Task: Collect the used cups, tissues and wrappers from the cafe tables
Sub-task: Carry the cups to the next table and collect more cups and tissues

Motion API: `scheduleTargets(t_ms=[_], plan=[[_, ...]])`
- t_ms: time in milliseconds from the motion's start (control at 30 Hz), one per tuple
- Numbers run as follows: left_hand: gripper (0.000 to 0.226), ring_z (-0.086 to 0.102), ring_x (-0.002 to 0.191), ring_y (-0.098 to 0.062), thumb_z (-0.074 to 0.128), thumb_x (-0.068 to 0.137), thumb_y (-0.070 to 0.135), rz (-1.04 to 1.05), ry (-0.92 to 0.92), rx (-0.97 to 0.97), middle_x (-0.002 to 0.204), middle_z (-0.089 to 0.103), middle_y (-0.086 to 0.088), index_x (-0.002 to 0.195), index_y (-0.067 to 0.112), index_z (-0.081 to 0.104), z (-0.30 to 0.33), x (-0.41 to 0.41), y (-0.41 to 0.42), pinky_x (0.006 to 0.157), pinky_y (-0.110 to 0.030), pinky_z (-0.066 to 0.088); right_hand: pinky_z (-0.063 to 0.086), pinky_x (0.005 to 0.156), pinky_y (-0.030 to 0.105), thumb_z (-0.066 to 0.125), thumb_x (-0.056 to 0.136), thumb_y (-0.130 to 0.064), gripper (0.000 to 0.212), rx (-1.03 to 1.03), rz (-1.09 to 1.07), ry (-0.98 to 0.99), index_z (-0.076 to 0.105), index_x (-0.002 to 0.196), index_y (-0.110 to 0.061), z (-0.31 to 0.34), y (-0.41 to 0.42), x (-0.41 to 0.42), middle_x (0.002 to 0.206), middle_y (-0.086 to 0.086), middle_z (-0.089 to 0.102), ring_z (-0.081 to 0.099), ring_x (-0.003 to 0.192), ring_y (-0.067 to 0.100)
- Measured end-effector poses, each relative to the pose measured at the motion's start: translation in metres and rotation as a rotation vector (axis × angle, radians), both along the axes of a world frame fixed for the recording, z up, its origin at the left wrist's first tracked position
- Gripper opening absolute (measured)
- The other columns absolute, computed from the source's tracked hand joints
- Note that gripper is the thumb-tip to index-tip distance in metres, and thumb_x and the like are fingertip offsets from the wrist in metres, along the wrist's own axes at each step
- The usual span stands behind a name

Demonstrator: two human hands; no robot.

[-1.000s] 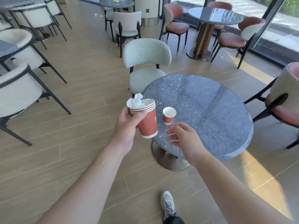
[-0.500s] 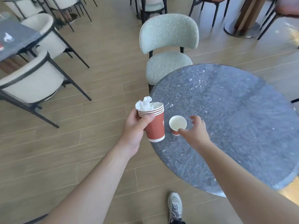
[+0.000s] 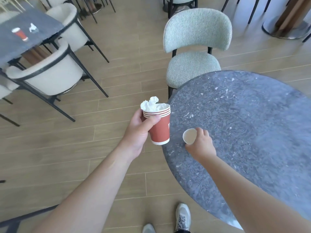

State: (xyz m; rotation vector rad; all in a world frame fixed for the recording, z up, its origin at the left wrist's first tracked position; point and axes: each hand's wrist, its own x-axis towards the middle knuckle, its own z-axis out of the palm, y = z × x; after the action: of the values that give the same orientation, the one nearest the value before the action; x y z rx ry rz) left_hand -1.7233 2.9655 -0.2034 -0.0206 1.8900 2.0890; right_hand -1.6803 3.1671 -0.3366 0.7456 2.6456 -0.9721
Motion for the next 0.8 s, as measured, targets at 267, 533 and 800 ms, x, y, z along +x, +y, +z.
scheduleTargets(t_ms=[267, 533, 800], plan=[[0.062, 0.070, 0.102, -0.013, 0.078, 0.065, 0.039, 0.056, 0.033, 0.024, 0.113, 0.076, 0.003, 0.122, 0.021, 0.065, 0.012, -0.026, -0.054, 0.082, -0.025, 0.055, 0.042, 0.088, 0.040, 0.075, 0.078, -0.037, 0.070, -0.091, 0.008, 0.178, 0.041, 0.137, -0.018, 0.033, -0.055, -0.043, 0.131, 0.003, 0.047, 0.048, 0.121, 0.029], [0.054, 0.073, 0.096, -0.010, 0.077, 0.067, 0.039, 0.072, 0.076, 0.036, 0.109, 0.078, 0.004, 0.118, 0.025, 0.067, 0.025, -0.084, -0.156, 0.078, -0.025, 0.055, 0.038, 0.074, 0.020, 0.078, 0.074, -0.043, 0.066, -0.209, 0.176, 0.358, 0.045, 0.129, -0.027, 0.102, -0.152, -0.121, 0.123, -0.007, 0.050, 0.049, 0.103, 0.009], [0.065, 0.070, 0.104, -0.012, 0.077, 0.064, 0.040, 0.089, 0.118, 0.054, 0.115, 0.075, 0.003, 0.125, 0.020, 0.064, 0.041, -0.166, -0.281, 0.090, -0.035, 0.054, 0.038, 0.065, 0.008, 0.076, 0.074, -0.045, 0.054, -0.241, 0.274, 0.510, 0.047, 0.118, -0.032, 0.175, -0.276, -0.212, 0.116, -0.013, 0.052, 0.053, 0.095, -0.006]])
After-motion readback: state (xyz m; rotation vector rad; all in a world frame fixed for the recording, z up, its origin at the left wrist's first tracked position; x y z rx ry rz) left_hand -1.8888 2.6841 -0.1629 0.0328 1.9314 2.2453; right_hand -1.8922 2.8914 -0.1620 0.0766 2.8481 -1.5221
